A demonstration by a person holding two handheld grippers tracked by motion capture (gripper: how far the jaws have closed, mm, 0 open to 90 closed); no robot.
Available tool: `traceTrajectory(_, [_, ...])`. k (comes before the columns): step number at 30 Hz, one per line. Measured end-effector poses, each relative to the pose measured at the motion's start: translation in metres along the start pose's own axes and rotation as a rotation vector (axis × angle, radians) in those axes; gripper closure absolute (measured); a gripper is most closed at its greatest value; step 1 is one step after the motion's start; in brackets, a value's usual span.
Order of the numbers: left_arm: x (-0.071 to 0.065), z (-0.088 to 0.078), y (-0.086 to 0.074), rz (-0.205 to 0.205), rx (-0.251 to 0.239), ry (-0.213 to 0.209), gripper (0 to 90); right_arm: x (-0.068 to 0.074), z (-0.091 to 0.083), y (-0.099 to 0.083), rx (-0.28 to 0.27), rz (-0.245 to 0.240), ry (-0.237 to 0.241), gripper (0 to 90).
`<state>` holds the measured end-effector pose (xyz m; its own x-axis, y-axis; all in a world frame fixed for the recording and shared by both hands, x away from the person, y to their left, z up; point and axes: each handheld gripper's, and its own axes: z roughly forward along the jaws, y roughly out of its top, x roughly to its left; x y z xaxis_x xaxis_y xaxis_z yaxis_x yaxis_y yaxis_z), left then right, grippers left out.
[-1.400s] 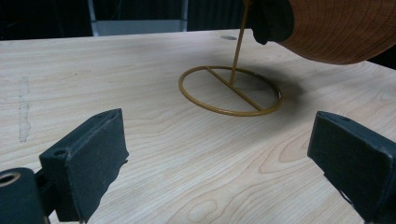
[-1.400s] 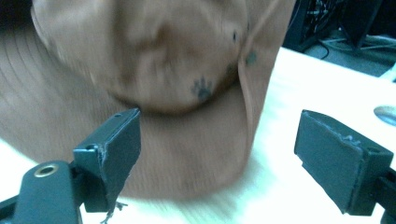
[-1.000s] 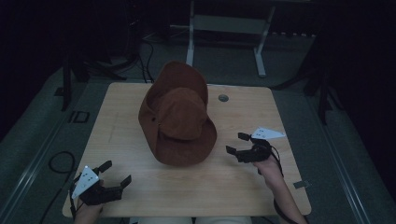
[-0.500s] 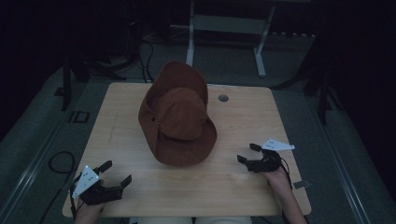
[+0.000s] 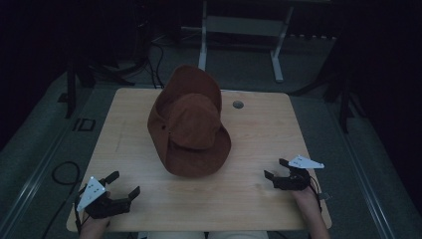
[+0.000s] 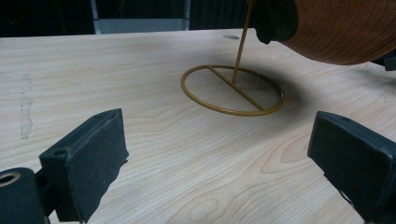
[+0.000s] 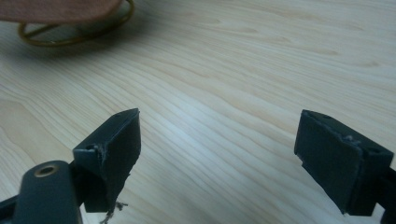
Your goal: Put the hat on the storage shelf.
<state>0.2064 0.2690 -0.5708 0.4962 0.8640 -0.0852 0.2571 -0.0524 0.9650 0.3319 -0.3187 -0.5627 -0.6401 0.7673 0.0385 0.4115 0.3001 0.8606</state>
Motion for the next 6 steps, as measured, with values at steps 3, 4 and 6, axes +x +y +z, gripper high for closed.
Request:
traceTrajectory(3, [0.0005,-0.0001,-0.0002,-0.002,-0.002,0.004,5.1,-0.0039,-0.0034,-0.0033,0.005,0.002,-0.023,14.6])
traceTrajectory(4, [0.0006,-0.0001,-0.0002,-0.001,-0.002,0.005,5.1,-0.0078,-0.006,-0.0053,0.002,0.015,-0.039,14.6])
traceTrajectory(6, [0.0007,0.0,-0.0002,0.002,0.001,0.005,5.1,-0.0103,-0.0073,-0.0059,-0.011,0.031,-0.041,14.6])
